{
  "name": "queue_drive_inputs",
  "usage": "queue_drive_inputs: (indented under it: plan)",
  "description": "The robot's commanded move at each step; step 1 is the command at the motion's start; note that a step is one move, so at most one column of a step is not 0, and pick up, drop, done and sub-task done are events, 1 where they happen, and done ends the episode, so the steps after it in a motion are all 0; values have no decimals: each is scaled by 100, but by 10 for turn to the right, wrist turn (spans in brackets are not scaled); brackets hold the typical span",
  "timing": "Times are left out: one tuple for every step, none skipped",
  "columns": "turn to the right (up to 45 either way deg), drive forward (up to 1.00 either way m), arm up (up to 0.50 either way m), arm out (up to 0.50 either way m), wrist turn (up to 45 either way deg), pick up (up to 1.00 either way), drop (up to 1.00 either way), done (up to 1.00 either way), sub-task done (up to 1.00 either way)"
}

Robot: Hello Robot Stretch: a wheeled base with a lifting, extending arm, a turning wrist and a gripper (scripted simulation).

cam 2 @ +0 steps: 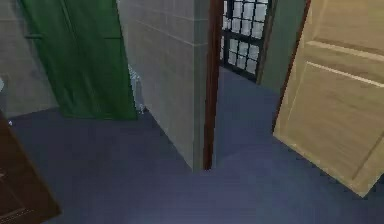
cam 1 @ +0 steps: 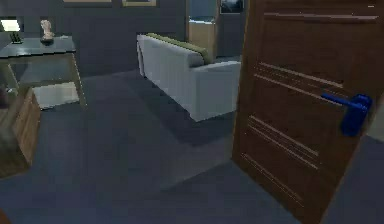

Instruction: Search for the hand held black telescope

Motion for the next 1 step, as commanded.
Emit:
queue_drive_inputs:
  plan:
    - [450,0,0,0,0,0,0,0,0]
